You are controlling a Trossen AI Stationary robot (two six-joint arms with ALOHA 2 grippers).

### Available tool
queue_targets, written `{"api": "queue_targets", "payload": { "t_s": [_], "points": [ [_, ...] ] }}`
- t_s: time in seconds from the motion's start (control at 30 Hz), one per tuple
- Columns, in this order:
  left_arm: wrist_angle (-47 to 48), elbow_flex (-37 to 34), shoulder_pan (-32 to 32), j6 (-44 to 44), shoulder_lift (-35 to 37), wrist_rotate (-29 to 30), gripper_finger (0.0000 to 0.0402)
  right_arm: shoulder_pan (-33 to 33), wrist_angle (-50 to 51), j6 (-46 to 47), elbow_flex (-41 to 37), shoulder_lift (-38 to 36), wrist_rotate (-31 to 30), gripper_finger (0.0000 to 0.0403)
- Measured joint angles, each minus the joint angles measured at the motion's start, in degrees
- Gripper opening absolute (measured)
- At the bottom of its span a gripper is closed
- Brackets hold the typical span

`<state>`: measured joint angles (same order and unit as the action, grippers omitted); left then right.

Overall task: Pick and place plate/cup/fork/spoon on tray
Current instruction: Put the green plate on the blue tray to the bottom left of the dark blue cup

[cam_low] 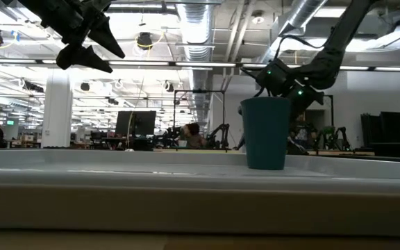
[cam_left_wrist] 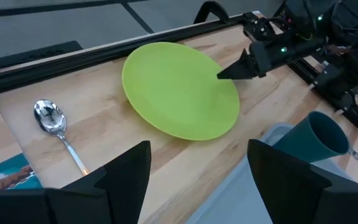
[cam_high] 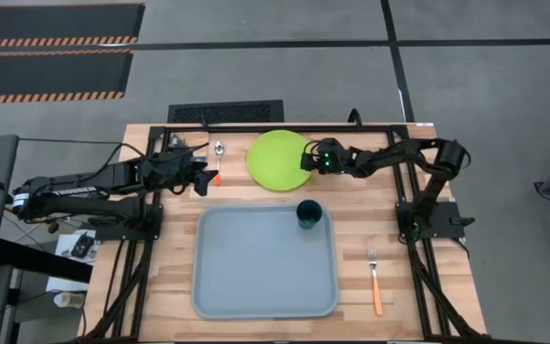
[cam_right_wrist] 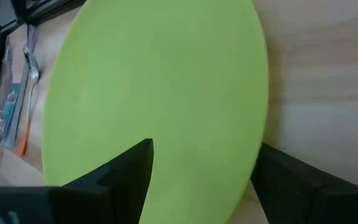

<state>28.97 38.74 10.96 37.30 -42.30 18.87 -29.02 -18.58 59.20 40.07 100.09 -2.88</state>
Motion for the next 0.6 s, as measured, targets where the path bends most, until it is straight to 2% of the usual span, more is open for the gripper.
{"api": "queue_targets", "payload": {
  "t_s": [0.13, 0.27, 0.6],
  "points": [
    [0.0, 0.0, 0.0, -0.6, 0.0, 0.0, 0.0254, 0.0, 1.2, 2.9, 0.3, 0.5, 0.0, 0.0272],
    [0.0, 0.0, 0.0, -0.9, 0.0, 0.0, 0.0254, 0.0, 2.9, 3.7, 0.4, 0.5, -0.1, 0.024],
    [0.0, 0.0, 0.0, -0.9, 0.0, 0.0, 0.0254, 0.0, 3.8, 5.1, 0.2, 0.6, 0.1, 0.0079]
  ]
}}
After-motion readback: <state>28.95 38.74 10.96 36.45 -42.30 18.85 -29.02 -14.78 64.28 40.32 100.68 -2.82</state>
